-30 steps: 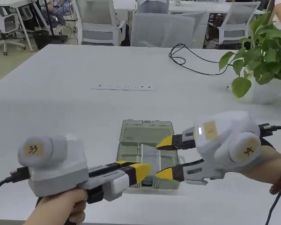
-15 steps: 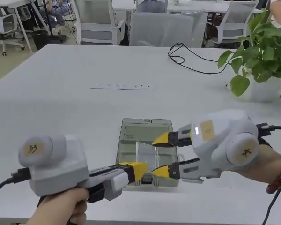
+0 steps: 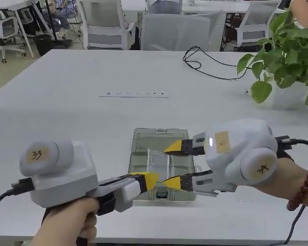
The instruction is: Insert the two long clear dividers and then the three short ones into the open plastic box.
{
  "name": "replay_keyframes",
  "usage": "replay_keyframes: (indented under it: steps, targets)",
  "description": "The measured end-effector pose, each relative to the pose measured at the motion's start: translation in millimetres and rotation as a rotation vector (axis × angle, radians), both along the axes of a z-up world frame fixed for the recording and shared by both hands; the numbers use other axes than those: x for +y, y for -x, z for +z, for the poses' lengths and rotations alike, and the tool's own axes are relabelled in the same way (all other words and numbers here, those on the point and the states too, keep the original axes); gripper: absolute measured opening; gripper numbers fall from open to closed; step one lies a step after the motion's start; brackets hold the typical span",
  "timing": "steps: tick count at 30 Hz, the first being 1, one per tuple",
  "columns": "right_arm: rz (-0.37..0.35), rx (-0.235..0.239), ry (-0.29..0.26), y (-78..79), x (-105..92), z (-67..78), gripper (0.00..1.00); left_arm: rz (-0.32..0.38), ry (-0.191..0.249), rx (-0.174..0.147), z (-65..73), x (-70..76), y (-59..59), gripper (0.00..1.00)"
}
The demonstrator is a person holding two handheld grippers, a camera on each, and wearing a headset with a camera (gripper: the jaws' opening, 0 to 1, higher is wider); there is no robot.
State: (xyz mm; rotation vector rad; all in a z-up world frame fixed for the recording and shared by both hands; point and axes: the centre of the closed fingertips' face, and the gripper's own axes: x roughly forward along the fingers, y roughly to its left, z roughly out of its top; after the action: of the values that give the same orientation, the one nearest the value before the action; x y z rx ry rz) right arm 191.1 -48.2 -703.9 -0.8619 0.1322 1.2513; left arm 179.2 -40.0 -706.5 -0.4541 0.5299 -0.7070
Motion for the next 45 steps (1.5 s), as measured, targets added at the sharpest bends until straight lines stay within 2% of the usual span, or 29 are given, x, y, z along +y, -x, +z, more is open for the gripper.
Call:
replay_keyframes:
  steps: [2, 4, 5, 7, 10, 14, 15, 21, 23, 24, 28, 31, 34, 37, 41, 45]
  targets:
    - [-0.015, 0.012, -0.021, -1.1, 1.1, 2.5, 0.34, 0.003, -0.012, -0.007, 0.0, 2.3, -0.3, 0.0]
    - [-0.027, 0.034, -0.044, -1.7, 1.7, 4.9, 0.34, -0.002, -0.047, -0.022, -2.5, 6.1, -0.8, 0.0]
    - [-0.04, 0.063, -0.066, -1.1, 2.3, 6.4, 0.33, -0.011, -0.088, -0.038, -5.6, 9.1, -0.9, 0.0]
    - [-0.044, 0.086, -0.087, -0.8, 2.7, 8.8, 0.33, -0.03, -0.157, -0.067, -10.1, 12.3, -0.2, 0.0]
    - [-0.05, 0.139, -0.125, 0.7, 3.3, 12.3, 0.33, -0.067, -0.245, -0.121, -14.7, 14.6, 0.9, 0.0]
    - [-0.054, 0.186, -0.151, 1.7, 4.0, 14.3, 0.33, -0.121, -0.336, -0.186, -17.4, 15.2, 0.8, 0.0]
    - [-0.055, 0.194, -0.155, 1.6, 4.3, 14.6, 0.33, -0.138, -0.372, -0.213, -17.7, 15.5, 0.5, 0.0]
    - [-0.029, 0.23, -0.147, 5.7, 5.3, 10.0, 0.31, -0.248, -0.531, -0.323, -21.3, 14.7, 1.7, 0.0]
    - [-0.016, 0.237, -0.142, 7.6, 5.7, 8.1, 0.3, -0.273, -0.52, -0.33, -21.2, 11.5, 4.2, 0.0]
    - [-0.01, 0.241, -0.139, 8.6, 5.7, 7.1, 0.3, -0.295, -0.527, -0.346, -21.1, 10.7, 5.5, 0.0]
    - [0.008, 0.25, -0.124, 11.0, 5.0, 2.6, 0.29, -0.359, -0.609, -0.387, -24.9, 12.5, 7.9, 0.0]
    - [0.026, 0.258, -0.115, 14.1, 4.8, -0.4, 0.28, -0.386, -0.6, -0.402, -23.8, 10.9, 8.7, 0.0]
    - [0.048, 0.272, -0.097, 18.6, 4.5, -6.1, 0.26, -0.44, -0.644, -0.441, -24.1, 11.2, 9.9, 0.0]
    - [0.065, 0.275, -0.084, 21.2, 4.5, -10.1, 0.25, -0.464, -0.652, -0.456, -23.9, 9.9, 10.3, 0.0]
    - [0.084, 0.276, -0.076, 24.0, 4.8, -12.4, 0.23, -0.537, -0.682, -0.491, -25.7, 5.8, 14.7, 0.0]
    - [0.106, 0.278, -0.063, 26.9, 3.9, -15.6, 0.21, -0.569, -0.677, -0.507, -25.4, 2.0, 17.7, 0.0]
